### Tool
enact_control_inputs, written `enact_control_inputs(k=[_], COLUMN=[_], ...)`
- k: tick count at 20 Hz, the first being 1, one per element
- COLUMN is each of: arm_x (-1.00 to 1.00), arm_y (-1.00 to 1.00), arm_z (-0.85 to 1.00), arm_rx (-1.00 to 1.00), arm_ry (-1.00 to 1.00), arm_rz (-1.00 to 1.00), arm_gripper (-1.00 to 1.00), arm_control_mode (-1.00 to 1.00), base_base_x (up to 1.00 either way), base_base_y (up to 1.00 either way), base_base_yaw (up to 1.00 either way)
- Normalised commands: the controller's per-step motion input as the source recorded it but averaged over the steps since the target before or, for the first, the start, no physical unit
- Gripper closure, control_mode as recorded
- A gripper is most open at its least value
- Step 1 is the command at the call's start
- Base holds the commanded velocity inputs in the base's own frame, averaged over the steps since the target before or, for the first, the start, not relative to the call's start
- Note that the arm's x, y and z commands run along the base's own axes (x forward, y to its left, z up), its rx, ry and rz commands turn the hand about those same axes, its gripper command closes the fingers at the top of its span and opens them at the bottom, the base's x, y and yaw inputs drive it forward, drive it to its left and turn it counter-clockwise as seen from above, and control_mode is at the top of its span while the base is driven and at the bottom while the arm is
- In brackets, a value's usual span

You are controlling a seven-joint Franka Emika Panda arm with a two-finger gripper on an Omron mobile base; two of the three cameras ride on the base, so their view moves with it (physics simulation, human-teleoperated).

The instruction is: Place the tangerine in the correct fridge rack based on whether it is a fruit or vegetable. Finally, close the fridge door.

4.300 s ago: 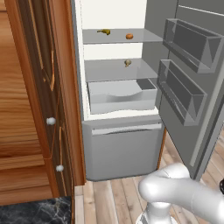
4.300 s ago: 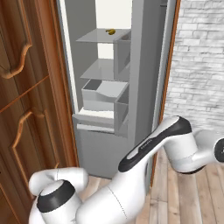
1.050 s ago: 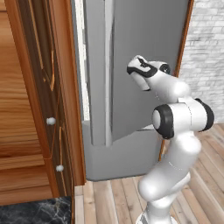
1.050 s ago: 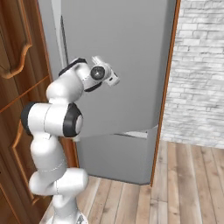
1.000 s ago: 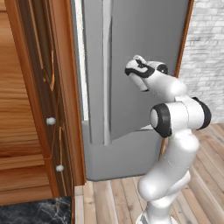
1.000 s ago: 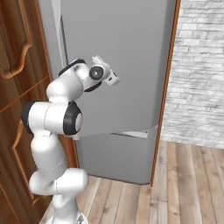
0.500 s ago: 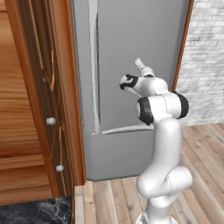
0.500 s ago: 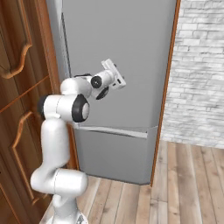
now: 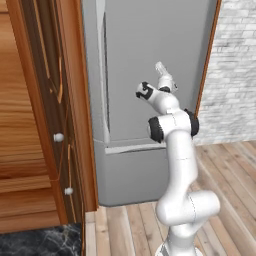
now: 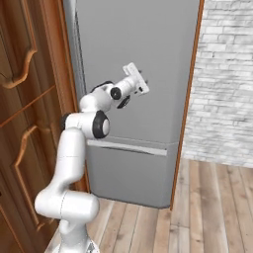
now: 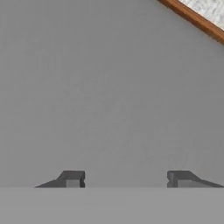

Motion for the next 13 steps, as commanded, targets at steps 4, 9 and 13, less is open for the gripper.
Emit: enact_control_inputs(k=[4, 9, 13], arm_x=[0.81, 0.16, 0.0], arm_y=[0.0, 0.0, 0.0], arm_z=[0.63, 0.32, 0.0], arm_rx=[0.06, -0.02, 0.0], arm_ry=[0.23, 0.03, 0.0], arm_rz=[-0.09, -0.03, 0.0], arm_gripper=[-1.0, -1.0, -1.0], arm_control_mode=[-1.0, -1.0, -1.0], base_base_x=[0.0, 0.0, 0.0], base_base_y=[0.0, 0.0, 0.0], base_base_yaw=[0.0, 0.0, 0.0])
